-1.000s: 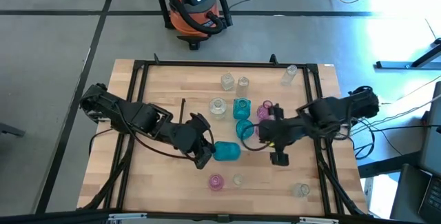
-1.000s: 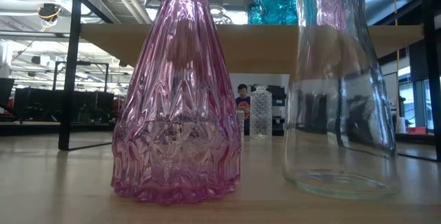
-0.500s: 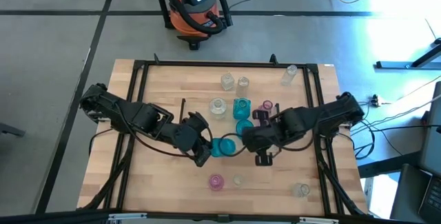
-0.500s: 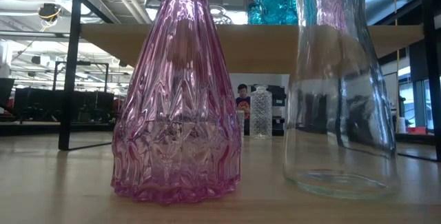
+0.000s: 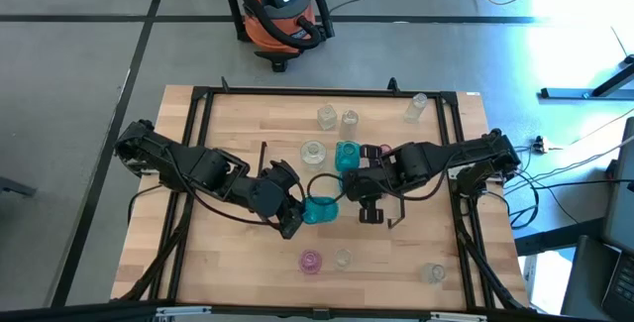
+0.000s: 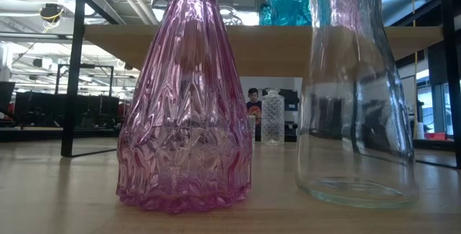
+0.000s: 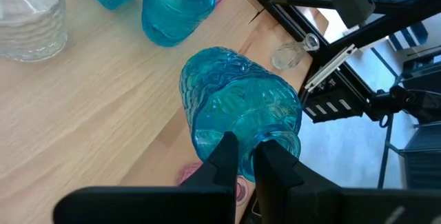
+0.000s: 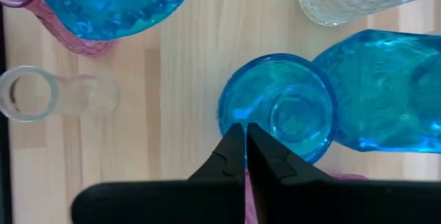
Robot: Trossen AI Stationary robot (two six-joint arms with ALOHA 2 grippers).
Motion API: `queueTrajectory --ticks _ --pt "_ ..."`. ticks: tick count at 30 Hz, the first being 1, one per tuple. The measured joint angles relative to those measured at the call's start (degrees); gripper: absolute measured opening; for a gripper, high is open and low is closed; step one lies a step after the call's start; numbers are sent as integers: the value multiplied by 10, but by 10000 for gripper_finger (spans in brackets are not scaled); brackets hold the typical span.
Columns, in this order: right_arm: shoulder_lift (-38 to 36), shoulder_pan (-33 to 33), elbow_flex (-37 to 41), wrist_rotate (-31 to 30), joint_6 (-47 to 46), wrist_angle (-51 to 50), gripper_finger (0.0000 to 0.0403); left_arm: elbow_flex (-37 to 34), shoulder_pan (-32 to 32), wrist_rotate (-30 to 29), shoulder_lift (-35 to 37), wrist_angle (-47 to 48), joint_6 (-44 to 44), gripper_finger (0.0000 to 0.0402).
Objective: Sort vases onto shelf
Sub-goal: Put the blue vase on the shelf
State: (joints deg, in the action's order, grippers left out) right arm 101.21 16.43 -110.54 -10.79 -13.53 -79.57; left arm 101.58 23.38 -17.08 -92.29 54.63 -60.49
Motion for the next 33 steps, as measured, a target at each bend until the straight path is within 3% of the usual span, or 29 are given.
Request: queueTrajectory --ticks 18,27,33 --pt "0 -27 0 1 33 9 0 0 -20 0 0 3 12 18" --pt "-2 -30 -1 45 21 -4 0 0 -20 3 -1 2 -8 18" --pt "-8 -29 -51 49 -5 -42 0 0 -35 27 -30 -46 -11 18"
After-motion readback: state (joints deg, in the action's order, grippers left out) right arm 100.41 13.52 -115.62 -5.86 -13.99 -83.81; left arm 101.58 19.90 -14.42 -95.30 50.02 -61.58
